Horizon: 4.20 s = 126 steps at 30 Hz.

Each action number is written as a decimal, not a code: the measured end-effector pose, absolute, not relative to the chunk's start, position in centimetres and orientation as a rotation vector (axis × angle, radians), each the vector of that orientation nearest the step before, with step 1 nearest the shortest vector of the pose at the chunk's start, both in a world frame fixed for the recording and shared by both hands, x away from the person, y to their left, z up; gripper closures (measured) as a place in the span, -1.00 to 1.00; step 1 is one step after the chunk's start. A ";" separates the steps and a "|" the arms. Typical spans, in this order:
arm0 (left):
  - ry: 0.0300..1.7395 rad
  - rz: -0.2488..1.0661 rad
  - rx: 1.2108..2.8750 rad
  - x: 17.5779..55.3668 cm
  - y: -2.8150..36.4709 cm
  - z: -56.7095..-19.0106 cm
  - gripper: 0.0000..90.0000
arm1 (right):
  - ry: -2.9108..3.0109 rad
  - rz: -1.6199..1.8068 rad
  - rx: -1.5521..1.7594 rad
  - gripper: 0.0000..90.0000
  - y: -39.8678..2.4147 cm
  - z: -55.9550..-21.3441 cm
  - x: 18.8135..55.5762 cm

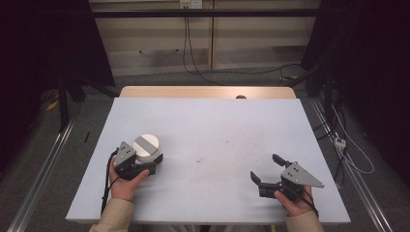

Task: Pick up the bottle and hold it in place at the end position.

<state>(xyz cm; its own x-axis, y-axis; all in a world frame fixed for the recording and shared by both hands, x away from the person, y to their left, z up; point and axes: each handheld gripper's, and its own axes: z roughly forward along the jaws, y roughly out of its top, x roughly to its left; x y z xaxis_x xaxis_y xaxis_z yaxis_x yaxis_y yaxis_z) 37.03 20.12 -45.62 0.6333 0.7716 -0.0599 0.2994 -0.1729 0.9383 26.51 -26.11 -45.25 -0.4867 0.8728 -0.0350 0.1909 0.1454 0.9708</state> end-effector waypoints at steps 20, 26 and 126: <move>0.826 0.536 1.707 37.0 19.3 -44.7 -0.60 | 1.792 1.388 1.001 -0.92 -25.9 -45.1 26.5; 0.827 0.522 1.693 37.6 18.2 -44.4 -0.60 | 1.786 1.387 1.008 -0.92 -25.9 -45.1 26.6; 0.689 0.433 1.724 44.5 7.0 -43.8 -0.59 | 1.779 1.389 1.035 -0.92 -26.4 -45.3 27.1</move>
<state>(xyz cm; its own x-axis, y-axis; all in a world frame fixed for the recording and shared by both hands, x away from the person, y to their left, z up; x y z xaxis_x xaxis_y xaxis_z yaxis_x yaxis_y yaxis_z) 44.51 7.02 -43.83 0.7580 0.6487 -0.0680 0.2199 -0.1560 0.9630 27.11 -26.41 -45.31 -0.4794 0.8774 -0.0208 0.1926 0.1283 0.9729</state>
